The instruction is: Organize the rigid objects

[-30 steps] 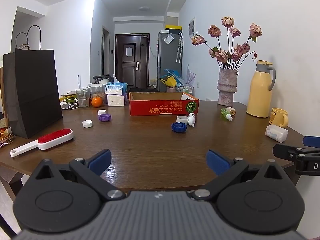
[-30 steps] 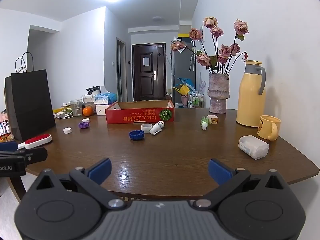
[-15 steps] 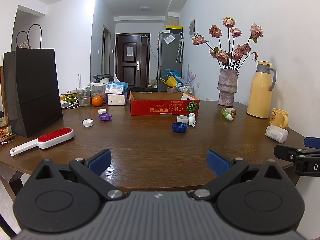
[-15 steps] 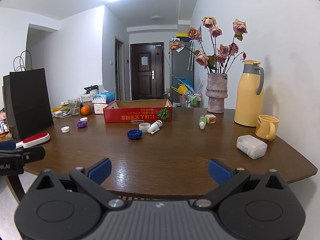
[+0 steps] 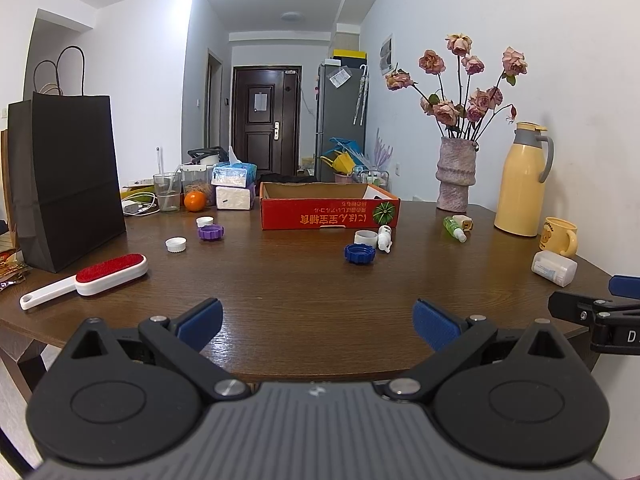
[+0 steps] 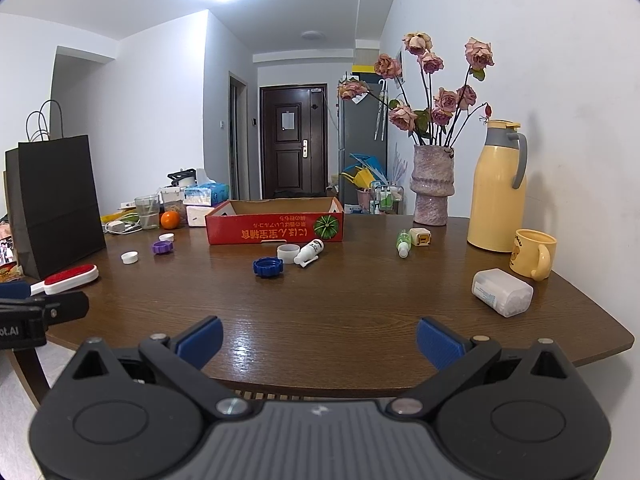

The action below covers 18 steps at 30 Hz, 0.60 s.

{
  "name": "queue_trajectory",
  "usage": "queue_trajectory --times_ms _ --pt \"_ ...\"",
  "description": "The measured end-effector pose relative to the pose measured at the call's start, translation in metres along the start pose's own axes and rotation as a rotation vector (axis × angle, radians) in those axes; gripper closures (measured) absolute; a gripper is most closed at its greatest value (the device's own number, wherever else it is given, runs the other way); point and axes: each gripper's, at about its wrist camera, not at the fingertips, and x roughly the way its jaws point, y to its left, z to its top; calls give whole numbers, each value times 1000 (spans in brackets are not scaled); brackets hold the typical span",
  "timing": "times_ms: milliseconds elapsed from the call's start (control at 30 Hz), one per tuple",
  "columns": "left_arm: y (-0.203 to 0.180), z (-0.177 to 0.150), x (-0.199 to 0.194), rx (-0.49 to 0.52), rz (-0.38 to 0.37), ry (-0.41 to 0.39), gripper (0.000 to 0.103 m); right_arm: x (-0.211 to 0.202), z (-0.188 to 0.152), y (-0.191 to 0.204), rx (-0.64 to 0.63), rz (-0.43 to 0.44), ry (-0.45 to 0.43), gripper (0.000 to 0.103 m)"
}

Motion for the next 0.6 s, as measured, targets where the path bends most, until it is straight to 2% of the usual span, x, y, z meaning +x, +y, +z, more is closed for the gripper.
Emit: queue_trajectory --times_ms 600 --pt "0 0 0 -2 0 1 0 1 0 -2 -7 -4 1 0"
